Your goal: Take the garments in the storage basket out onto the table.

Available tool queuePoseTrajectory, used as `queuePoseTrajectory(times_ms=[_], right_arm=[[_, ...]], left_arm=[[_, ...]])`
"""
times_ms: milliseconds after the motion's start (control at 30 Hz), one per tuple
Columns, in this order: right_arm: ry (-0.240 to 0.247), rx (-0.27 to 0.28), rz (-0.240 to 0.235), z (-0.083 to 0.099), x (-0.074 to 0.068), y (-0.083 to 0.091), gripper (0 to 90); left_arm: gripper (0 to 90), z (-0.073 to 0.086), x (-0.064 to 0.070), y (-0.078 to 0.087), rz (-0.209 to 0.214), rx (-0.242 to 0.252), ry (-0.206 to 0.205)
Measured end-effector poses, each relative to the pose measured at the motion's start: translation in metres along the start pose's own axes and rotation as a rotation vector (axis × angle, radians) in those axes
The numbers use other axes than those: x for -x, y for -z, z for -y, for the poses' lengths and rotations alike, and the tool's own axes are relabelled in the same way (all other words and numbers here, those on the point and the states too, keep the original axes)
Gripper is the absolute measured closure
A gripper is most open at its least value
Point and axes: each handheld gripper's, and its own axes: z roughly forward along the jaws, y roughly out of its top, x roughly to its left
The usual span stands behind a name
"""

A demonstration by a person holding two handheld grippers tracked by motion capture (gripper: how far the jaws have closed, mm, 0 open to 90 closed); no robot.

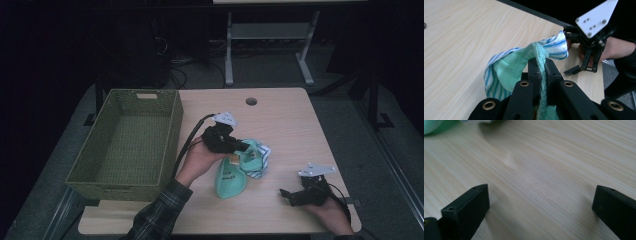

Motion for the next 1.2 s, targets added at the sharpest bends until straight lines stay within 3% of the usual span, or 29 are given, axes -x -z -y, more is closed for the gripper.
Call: queuePoseTrajectory(times_ms=[367,633,833,1033,1200], right_arm=[[0.0,-0.001,-0.002,0.0,0.0,0.0,0.8],[-0.001,-0.001,-0.005,0.0,-0.001,0.0,0.8],[0.004,0.001,-0.007,0.0,-0.001,0.0,0.8],[0.007,0.001,-0.008,0.0,-0.001,0.0,0.8],[0.006,0.0,-0.009,0.0,-0.001,0.0,0.8]], left_arm=[[85.2,0.026,-0.001,-0.027,0.003,-0.04,-0.016],[85.0,0.041,-0.005,-0.038,-0.019,-0.061,-0.026],[84.9,0.055,-0.008,-0.053,-0.04,-0.115,-0.04],[84.9,0.067,-0.014,-0.063,-0.033,-0.145,-0.02],[83.7,0.069,-0.012,-0.068,-0.031,-0.171,-0.042]])
